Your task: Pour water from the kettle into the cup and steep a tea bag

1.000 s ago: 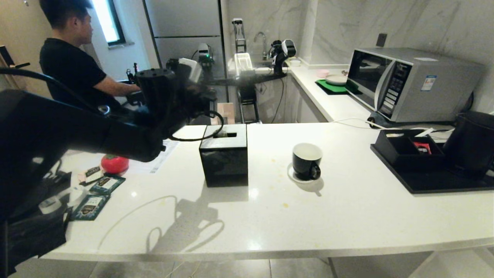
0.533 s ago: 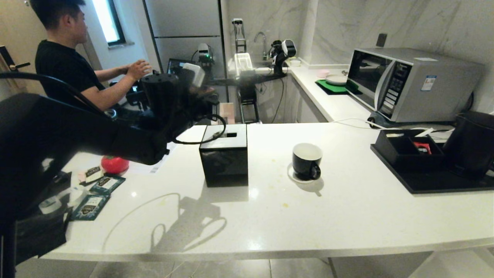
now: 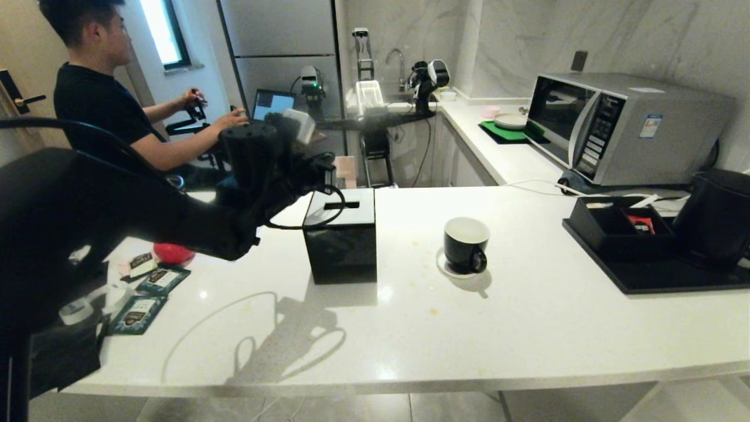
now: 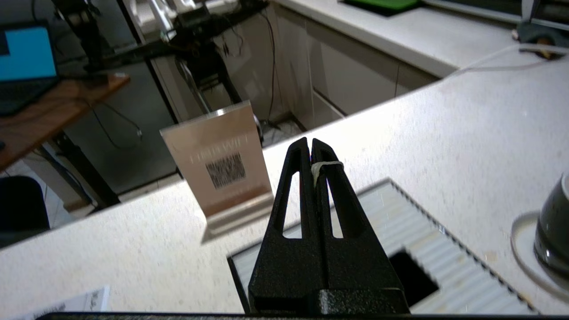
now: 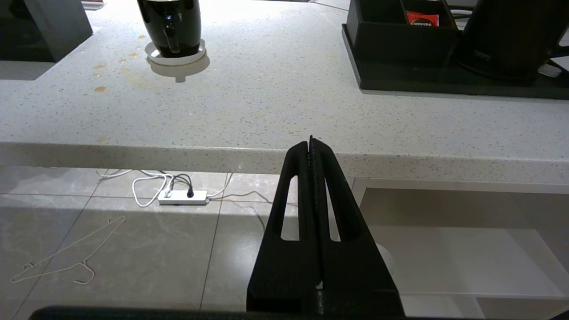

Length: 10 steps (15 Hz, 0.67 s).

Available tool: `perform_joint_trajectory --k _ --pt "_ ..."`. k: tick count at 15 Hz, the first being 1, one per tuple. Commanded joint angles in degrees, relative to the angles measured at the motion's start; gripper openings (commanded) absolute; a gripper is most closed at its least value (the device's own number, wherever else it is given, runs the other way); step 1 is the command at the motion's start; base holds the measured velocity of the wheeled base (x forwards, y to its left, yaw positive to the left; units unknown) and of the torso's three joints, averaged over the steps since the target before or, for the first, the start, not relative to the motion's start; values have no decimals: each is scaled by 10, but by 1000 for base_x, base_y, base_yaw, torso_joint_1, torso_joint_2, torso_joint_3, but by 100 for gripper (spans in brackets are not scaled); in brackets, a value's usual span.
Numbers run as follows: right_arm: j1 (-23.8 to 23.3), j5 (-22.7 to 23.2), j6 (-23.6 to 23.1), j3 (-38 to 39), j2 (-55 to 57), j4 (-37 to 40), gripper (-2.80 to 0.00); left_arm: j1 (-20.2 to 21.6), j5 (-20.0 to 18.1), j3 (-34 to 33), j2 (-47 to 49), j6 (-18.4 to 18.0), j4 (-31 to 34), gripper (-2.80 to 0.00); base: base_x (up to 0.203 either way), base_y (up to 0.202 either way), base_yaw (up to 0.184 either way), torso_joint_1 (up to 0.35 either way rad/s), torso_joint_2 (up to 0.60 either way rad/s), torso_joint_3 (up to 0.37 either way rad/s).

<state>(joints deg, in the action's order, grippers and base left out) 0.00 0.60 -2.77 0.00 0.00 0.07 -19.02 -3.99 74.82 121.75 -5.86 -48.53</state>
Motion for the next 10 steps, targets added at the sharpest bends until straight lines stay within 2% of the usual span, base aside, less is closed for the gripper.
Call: perform_joint_trajectory --k 1,5,10 --pt "0 0 -1 0 0 -1 -280 -2 -1 -31 -2 -1 -6 -280 0 0 0 0 0 0" --pt "0 0 -1 0 1 0 -280 -6 -14 -37 -4 -1 -7 -280 0 0 0 0 0 0" --pt "0 0 -1 0 0 0 -280 -15 -12 -39 -2 -1 -45 -280 0 0 0 0 0 0"
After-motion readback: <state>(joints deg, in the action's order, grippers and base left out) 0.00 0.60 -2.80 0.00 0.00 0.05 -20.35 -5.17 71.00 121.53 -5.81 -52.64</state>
